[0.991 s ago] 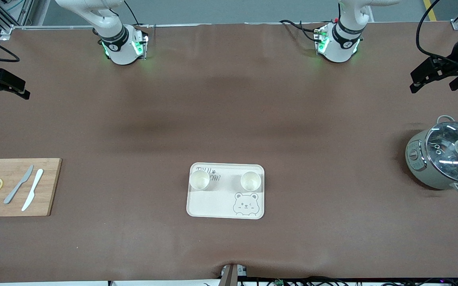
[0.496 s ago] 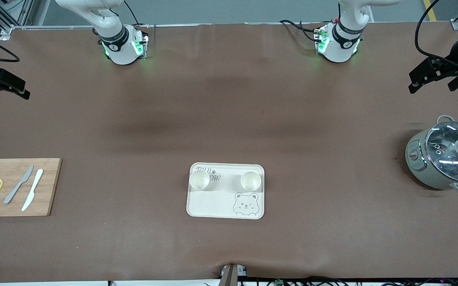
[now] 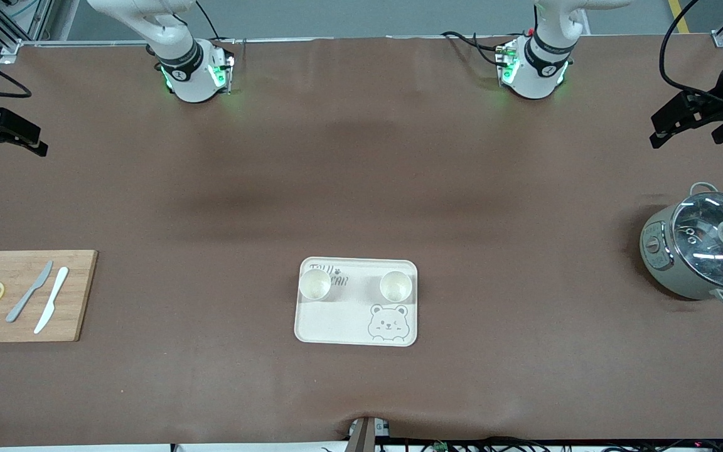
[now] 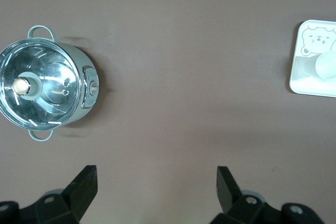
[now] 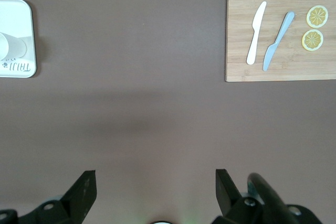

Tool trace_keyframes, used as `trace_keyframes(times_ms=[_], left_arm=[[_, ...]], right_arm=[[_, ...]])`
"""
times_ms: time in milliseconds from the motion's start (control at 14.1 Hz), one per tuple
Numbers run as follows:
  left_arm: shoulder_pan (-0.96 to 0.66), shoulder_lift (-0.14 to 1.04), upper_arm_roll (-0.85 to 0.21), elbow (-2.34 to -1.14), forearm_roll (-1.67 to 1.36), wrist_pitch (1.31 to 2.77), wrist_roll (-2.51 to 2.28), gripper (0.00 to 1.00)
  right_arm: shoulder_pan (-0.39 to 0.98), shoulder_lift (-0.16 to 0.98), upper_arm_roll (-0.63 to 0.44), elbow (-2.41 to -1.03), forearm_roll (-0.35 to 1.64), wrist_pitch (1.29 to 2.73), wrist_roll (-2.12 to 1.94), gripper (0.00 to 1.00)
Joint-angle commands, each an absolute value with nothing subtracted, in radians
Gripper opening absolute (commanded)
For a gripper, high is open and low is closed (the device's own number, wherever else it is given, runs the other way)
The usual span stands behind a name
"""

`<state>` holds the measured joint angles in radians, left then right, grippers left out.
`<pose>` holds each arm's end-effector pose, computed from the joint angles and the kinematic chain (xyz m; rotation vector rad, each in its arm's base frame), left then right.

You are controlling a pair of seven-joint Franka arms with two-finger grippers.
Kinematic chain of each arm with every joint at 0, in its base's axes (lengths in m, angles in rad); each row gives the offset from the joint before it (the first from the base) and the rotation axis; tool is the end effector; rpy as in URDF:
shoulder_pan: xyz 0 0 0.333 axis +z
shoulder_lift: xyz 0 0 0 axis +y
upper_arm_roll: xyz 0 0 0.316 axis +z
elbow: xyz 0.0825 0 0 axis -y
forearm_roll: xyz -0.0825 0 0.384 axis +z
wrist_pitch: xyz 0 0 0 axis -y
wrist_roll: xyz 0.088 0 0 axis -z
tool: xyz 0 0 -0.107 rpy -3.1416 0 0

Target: Place white IKEA cup upright on tray with both arms

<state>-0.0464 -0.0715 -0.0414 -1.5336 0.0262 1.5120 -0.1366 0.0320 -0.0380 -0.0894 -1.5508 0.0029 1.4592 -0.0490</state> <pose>0.5239 -0.0441 0.6753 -3.1162 -0.0795 -0.0823 0.5303 -0.0312 0.6449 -3.1313 0.0125 0.0835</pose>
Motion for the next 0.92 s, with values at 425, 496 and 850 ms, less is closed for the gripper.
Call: trace_keyframes(times_ms=[425,496,850], left_arm=[[-0.04,-0.066,-0.04,-1.536,-0.003,1.534,-0.121,1.0],[-0.04,-0.063,-0.04,-1.536,-0.003,1.542,-0.121,1.0],[-0.043,-0.048,-0.04,-1.536,-0.008,1.546,-0.127,1.0]], right_arm=[[0.026,-0.044,-0.083,-1.548,-0.012,1.448,-0.041,1.0],[0.026,-0.044,-0.083,-1.548,-0.012,1.447,-0.041,1.0],[0.025,-0.044,-0.083,-1.548,-0.012,1.44,-0.041,1.0]])
